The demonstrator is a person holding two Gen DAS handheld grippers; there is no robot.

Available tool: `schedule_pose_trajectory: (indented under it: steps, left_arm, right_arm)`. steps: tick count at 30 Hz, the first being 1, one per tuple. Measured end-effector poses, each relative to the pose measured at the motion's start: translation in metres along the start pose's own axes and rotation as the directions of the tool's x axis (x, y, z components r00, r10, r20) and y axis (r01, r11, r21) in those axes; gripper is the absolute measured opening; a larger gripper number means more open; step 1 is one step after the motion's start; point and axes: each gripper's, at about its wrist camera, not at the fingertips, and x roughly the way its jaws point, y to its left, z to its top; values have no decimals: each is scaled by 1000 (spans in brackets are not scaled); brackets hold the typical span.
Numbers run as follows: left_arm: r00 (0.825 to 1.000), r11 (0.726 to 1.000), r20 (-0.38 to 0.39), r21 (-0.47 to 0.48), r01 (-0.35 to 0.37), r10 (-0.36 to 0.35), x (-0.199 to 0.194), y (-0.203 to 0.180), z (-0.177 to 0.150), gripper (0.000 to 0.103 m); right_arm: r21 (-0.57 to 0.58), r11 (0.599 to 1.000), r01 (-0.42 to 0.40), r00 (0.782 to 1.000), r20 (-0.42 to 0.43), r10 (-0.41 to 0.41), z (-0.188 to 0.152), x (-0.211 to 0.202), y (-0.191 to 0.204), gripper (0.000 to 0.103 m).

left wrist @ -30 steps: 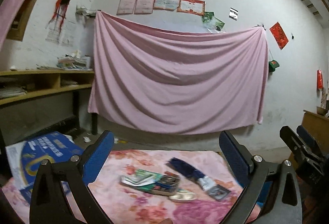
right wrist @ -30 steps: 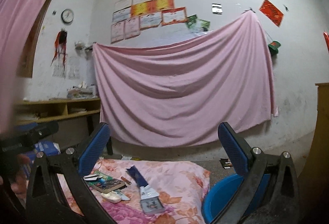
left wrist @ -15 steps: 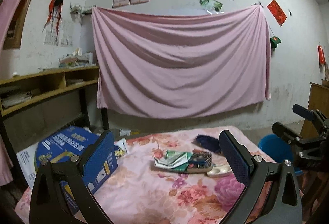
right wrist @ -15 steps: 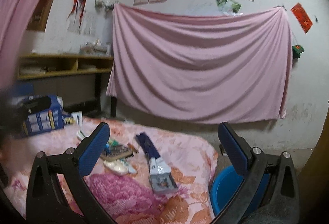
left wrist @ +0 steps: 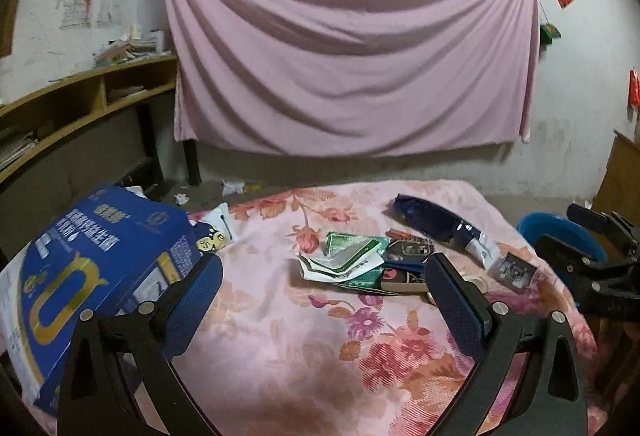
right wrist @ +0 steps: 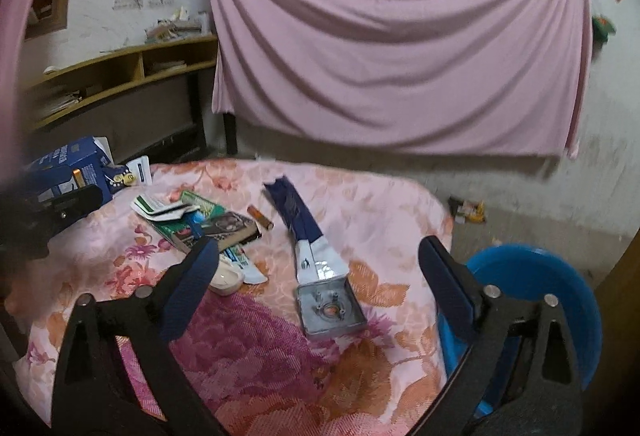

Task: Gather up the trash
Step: 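Move both tools back over the trash on the bed, then grasp green-white card with left tool while right tool grasps blue wrapper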

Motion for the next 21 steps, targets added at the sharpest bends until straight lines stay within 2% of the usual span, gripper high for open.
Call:
schedule_pose_trajectory:
  steps: [5, 7, 11, 16, 18, 21]
  left_arm:
    - [998, 999, -60, -31, 33, -35, 21, 7, 4, 89]
    - [996, 998, -83, -59, 39, -44, 28, 10, 6, 84]
    - [987, 989, -145, -135, 53, -73, 43, 17, 7, 68]
    - [970, 968, -215, -243, 59, -113, 60, 27, 3, 62]
    - [963, 959, -234, -278, 63, -131, 64, 31, 1, 50]
    - [954, 940, -250, -334, 75, -165, 68, 36, -1, 38]
  right_arm:
    - [38, 999, -29, 992, -123, 34, 11, 39, -2, 103]
    - [58, 997, -49, 983, -175, 59, 14, 56, -2, 99]
    - [42, 998, -40, 970, -237, 49, 19, 80, 4, 91]
    - [34, 999, -39, 953, -300, 47, 15, 101, 8, 79]
    - [25, 999, -40, 946, -320, 46, 13, 106, 10, 72]
    - [26, 999, -44, 945, -324, 50, 11, 106, 10, 63]
